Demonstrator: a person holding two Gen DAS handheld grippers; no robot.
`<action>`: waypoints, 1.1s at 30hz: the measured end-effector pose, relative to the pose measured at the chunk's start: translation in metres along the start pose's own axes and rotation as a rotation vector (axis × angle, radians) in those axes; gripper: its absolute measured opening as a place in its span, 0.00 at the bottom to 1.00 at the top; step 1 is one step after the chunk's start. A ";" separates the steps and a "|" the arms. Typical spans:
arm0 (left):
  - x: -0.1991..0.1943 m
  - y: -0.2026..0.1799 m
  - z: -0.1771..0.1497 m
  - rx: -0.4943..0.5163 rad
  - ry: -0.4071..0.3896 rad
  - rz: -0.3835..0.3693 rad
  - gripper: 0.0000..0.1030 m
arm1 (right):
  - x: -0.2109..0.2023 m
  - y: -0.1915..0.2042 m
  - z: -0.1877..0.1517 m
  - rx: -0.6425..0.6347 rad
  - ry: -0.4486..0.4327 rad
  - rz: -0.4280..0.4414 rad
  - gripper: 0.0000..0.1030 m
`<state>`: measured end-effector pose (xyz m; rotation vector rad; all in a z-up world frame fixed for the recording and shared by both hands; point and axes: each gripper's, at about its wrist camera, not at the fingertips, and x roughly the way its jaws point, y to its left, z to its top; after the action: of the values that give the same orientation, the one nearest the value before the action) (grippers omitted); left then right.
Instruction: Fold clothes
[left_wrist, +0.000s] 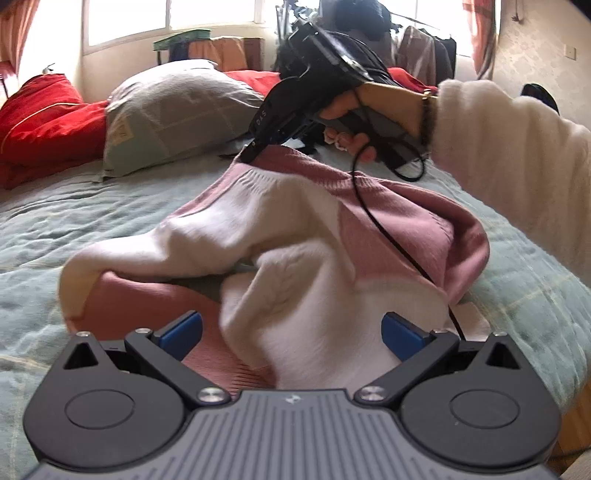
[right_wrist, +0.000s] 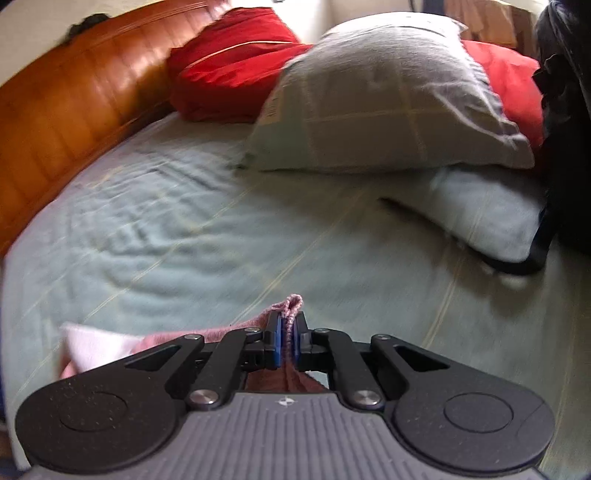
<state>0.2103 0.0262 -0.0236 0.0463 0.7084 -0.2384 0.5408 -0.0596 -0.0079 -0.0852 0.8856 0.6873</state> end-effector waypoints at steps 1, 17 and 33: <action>-0.001 0.003 0.000 -0.007 -0.003 0.004 0.99 | 0.004 -0.001 0.005 -0.001 -0.006 -0.028 0.08; -0.031 0.006 -0.002 -0.048 -0.013 0.003 0.99 | -0.056 -0.010 -0.012 0.080 0.004 -0.036 0.40; -0.053 -0.044 -0.005 0.025 0.013 -0.092 0.99 | -0.150 -0.090 -0.173 0.346 0.009 -0.069 0.53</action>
<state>0.1585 -0.0054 0.0088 0.0394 0.7210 -0.3353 0.4103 -0.2670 -0.0272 0.1898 0.9945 0.4618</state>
